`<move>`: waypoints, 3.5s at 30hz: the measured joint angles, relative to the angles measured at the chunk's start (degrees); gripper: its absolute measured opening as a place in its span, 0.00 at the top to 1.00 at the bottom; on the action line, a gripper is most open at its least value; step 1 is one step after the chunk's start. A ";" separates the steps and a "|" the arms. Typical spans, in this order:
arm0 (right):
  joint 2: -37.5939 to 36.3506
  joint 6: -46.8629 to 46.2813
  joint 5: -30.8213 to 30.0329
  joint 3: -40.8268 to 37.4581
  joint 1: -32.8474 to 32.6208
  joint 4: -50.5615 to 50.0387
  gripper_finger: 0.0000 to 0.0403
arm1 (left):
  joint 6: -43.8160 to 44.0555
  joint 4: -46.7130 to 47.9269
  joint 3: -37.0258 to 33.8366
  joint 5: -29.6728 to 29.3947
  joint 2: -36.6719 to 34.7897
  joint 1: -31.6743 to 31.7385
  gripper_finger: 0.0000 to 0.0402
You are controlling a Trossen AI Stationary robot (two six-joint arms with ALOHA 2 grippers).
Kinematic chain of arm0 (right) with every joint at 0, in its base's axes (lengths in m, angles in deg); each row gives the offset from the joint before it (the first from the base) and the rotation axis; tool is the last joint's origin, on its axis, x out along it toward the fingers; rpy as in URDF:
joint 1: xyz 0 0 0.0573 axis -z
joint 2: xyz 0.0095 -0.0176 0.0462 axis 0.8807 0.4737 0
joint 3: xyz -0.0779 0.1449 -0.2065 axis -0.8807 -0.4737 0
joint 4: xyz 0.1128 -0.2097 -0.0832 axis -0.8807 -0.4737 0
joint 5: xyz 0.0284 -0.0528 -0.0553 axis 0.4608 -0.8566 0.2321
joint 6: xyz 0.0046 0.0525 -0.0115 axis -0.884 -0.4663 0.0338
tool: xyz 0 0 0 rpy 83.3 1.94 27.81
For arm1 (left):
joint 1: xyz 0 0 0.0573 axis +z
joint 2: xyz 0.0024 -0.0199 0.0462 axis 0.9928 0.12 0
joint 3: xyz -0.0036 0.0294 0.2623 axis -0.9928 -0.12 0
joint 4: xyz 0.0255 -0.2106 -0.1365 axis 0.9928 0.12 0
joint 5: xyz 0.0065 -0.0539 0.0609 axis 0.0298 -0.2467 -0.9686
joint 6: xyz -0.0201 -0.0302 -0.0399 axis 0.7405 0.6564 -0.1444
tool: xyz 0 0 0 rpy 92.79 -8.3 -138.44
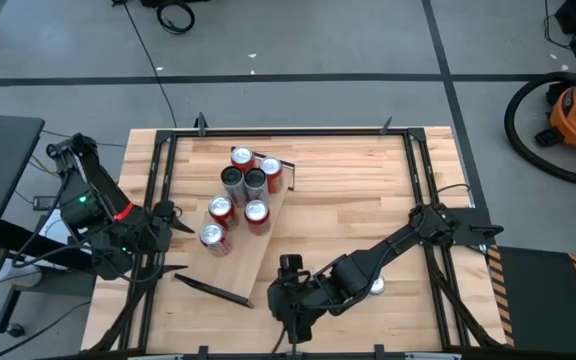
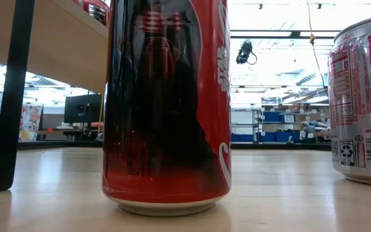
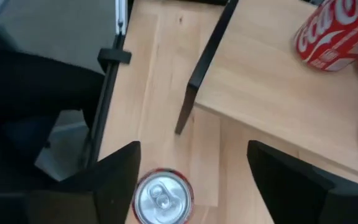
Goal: Place canned beverage on shelf
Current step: Put the red soda can on the shelf
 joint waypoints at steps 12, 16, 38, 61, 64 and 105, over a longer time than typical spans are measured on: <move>0.06 5.33 0.83 -4.97 -0.19 1.58 0.15 | 0.65 0.01 -0.01 0.00 0.01 0.00 0.00; 0.10 7.09 0.74 -4.97 -0.34 1.96 0.14 | 0.59 0.11 -0.01 0.00 0.01 0.00 0.00; 6.55 11.33 5.81 -5.03 -0.12 2.62 0.13 | 3.73 2.45 -0.05 5.35 0.04 0.02 0.00; 6.44 -5.86 4.40 -12.27 3.04 -2.00 0.14 | 4.52 2.55 -0.05 5.42 0.04 0.02 0.00; 6.42 -10.31 3.20 -12.27 3.99 -3.07 0.14 | 4.52 2.67 -0.05 5.42 0.04 0.02 0.00; 6.55 -19.27 5.97 -12.84 9.65 -5.44 0.19 | 5.09 3.16 -0.03 5.44 0.01 0.02 0.00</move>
